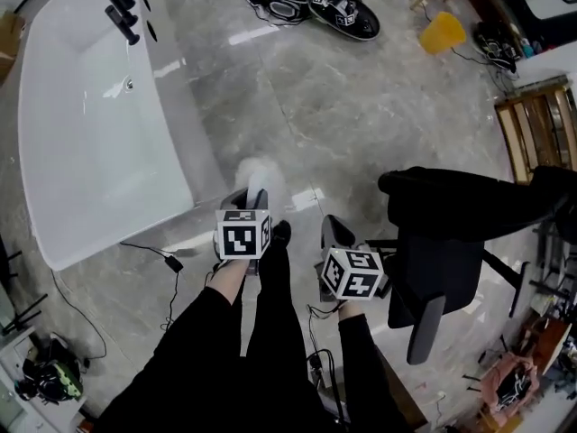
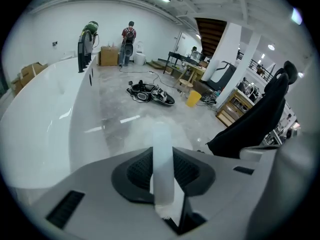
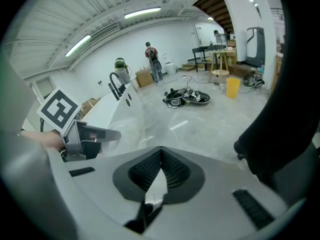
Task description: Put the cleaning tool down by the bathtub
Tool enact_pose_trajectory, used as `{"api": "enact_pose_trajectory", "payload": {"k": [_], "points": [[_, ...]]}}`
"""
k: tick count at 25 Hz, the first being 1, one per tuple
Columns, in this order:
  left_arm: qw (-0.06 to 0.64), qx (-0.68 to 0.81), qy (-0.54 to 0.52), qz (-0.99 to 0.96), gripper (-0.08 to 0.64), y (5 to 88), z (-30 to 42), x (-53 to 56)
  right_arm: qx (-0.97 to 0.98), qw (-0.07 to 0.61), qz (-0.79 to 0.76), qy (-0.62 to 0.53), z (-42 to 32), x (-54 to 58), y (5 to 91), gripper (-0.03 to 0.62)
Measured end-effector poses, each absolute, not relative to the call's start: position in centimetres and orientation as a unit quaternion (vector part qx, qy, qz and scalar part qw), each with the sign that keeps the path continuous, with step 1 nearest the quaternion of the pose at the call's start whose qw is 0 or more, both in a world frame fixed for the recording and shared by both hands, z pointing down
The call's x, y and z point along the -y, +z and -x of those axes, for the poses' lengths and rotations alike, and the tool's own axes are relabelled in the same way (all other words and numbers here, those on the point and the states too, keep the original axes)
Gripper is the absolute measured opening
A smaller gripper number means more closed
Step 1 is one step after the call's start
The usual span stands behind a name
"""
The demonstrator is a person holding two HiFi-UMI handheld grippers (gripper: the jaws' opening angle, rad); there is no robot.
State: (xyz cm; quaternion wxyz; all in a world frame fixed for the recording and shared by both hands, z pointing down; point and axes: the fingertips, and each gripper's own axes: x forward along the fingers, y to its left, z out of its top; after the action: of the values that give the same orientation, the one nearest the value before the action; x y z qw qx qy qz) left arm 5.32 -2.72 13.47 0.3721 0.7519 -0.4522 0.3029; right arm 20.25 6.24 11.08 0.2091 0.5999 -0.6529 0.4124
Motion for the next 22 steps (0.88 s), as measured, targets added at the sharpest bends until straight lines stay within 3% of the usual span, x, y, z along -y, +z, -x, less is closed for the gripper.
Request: {"api": "enact_pose_trajectory", "payload": {"k": [22], "points": [[0.364, 0.527, 0.295, -0.709, 0.1, 46.1, -1.8, 7.8, 0.742, 0.254, -0.507, 0.357, -17.1, 0.4, 40.5, 0.0]]}}
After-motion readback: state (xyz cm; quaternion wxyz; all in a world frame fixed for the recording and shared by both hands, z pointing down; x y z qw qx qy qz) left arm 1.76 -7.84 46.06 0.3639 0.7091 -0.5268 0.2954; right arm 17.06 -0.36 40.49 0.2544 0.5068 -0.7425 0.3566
